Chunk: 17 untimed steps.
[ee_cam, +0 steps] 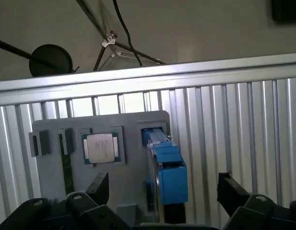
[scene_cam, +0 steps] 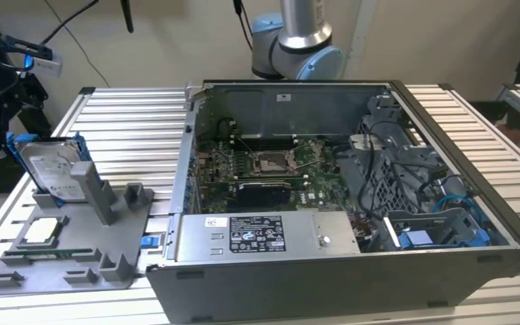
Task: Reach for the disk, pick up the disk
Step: 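Pick up the disk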
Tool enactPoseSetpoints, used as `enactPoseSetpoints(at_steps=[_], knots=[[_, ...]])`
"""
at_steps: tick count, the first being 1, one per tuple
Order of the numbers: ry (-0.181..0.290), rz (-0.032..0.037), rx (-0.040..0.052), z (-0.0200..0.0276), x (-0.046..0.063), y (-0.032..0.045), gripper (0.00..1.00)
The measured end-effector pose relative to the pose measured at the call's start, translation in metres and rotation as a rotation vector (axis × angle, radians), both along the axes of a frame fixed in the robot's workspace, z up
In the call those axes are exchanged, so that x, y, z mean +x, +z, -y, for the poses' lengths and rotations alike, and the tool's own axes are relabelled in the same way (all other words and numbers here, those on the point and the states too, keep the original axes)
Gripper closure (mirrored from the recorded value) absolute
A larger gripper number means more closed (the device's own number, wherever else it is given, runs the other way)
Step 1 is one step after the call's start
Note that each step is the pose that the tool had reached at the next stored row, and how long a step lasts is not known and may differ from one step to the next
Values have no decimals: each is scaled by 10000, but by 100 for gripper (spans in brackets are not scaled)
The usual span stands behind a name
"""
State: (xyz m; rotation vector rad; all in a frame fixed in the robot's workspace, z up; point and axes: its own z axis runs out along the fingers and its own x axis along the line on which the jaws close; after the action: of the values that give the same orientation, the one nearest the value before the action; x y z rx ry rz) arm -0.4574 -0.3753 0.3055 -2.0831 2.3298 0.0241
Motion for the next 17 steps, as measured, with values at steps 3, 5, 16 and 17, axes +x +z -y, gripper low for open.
enactPoseSetpoints(at_steps=[3, 5, 16, 17], knots=[[58, -1, -14, -1, 3, -21, 0], [94, 1, -14, -1, 6, -32, 0], [221, 6, -15, 0, 13, -136, 0], [223, 9, -14, 0, 13, -153, 0]])
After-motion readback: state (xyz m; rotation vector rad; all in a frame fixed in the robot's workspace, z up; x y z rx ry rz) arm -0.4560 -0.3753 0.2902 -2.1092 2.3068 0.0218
